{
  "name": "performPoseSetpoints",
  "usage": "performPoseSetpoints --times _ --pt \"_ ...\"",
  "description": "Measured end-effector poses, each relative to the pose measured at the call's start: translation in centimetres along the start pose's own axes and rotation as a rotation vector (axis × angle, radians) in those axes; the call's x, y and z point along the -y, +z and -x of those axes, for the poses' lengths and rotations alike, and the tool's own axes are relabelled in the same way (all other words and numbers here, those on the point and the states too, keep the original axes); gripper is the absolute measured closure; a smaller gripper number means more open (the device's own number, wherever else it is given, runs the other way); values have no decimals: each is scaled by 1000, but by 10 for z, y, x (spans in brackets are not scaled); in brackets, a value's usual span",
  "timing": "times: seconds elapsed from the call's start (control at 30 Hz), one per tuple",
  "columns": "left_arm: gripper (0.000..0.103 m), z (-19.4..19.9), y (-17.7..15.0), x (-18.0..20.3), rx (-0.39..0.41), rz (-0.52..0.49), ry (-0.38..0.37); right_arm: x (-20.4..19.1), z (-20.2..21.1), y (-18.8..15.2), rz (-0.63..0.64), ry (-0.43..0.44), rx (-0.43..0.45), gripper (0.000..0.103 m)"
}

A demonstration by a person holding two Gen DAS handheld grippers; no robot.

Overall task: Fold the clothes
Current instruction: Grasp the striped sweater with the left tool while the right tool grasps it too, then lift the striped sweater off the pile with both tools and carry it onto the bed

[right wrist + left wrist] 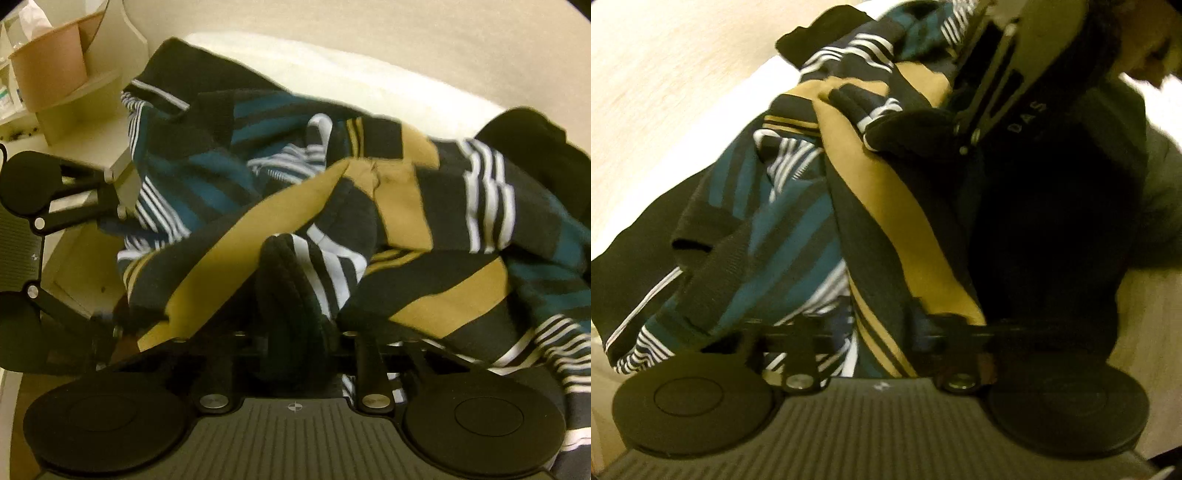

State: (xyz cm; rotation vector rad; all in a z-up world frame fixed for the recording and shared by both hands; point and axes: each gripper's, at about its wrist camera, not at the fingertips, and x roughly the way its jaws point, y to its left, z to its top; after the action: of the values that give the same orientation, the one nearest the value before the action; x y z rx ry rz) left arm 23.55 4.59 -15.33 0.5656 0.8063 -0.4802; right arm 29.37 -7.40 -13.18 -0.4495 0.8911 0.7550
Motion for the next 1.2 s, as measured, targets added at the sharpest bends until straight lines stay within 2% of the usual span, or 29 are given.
performPoseSetpoints --times 0.07,0.13,0.33,0.47,0.57,0.67,0.8,0.97,1.03,1.1,1.17,1.2 --pt "95 16 8 -10 38 62 -26 5 23 0 -43 11 51 91" --pt "96 35 17 -14 97 78 -22 10 49 0 -95 23 109 92" --pt "97 109 62 -14 341 131 -35 51 162 -20 -397 33 358 93" --pt "98 157 102 18 472 95 -85 63 249 -56 -511 -8 521 93" --pt "98 192 130 65 550 20 -163 59 307 -96 -586 -57 600 94" --pt "98 224 151 138 611 -81 -263 51 364 -157 -665 -116 662 94" --pt "98 262 164 255 646 -162 -420 33 444 -257 -772 -219 719 94" --pt "98 284 170 405 573 -196 -641 1 544 -402 -896 -391 711 94" --pt "97 282 173 466 496 -233 -745 -19 573 -463 -949 -483 670 94" --pt "94 278 174 520 395 -281 -846 -37 589 -523 -1017 -591 579 94" --pt "92 279 172 559 354 -332 -886 -52 597 -580 -1119 -684 477 93" --pt "83 278 170 572 334 -363 -893 -59 599 -607 -1176 -725 424 93"
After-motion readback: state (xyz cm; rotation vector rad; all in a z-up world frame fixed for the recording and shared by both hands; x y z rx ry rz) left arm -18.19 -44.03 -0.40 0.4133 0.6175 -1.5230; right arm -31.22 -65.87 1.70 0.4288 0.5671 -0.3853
